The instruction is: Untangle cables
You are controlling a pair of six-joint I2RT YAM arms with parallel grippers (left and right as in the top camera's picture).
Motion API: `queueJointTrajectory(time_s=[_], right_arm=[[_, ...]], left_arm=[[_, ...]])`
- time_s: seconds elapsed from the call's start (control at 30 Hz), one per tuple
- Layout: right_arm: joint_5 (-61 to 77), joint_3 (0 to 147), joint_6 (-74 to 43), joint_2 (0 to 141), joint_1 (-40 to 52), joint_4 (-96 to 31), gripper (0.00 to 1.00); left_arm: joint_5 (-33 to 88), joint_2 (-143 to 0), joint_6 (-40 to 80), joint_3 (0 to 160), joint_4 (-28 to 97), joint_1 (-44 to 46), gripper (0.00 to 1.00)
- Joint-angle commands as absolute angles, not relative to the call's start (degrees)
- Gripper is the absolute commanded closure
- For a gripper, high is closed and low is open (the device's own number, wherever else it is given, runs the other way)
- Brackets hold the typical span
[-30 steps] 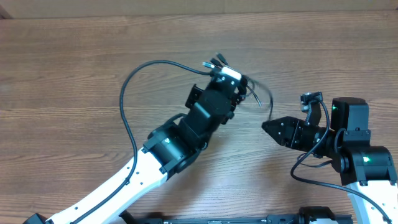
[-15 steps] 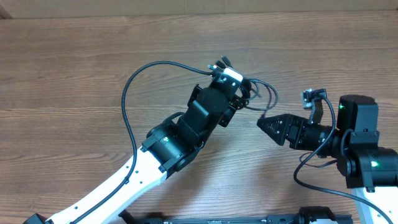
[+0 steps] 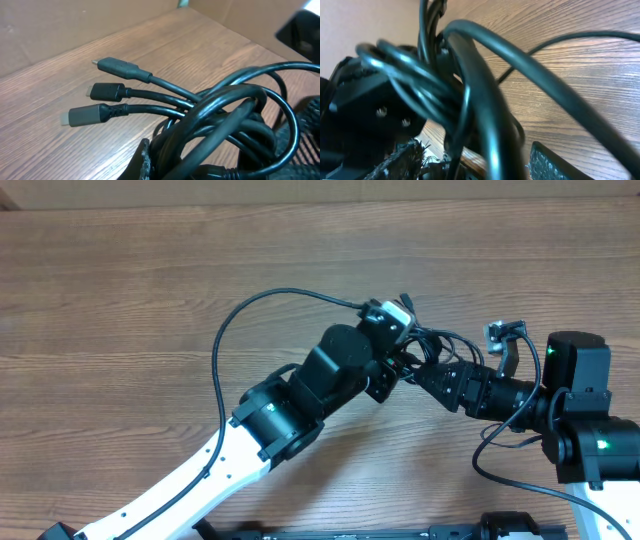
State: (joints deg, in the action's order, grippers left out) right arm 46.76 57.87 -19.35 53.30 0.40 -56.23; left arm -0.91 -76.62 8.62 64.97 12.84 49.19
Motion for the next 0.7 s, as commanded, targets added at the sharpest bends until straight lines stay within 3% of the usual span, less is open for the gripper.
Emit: queueJointTrajectory(time_s=[0.0, 0.2, 0.43, 0.67], right_arm=[[47.68, 60.1, -19.53, 52.6, 0.25, -55.9, 0.34], [47.57, 60.1, -19.73, 52.62, 0.25, -55.83, 0.36], [43.94, 60.1, -21.26, 52.62, 0.25, -56.4, 0.5], [41.74, 60.1, -21.69, 52.62, 0.25, -56.82, 0.54]], left_arm=[[-0.47, -75.64, 6.61, 65.78, 12.73, 50.3, 0.96], [-3.03, -75.64, 5.02, 65.78, 14.35, 50.33, 0.96], [-2.94, -75.64, 2.07, 65.78, 14.66, 50.72, 0.96], [-2.11, -75.64, -2.42, 65.78, 14.74, 51.16, 0.96]])
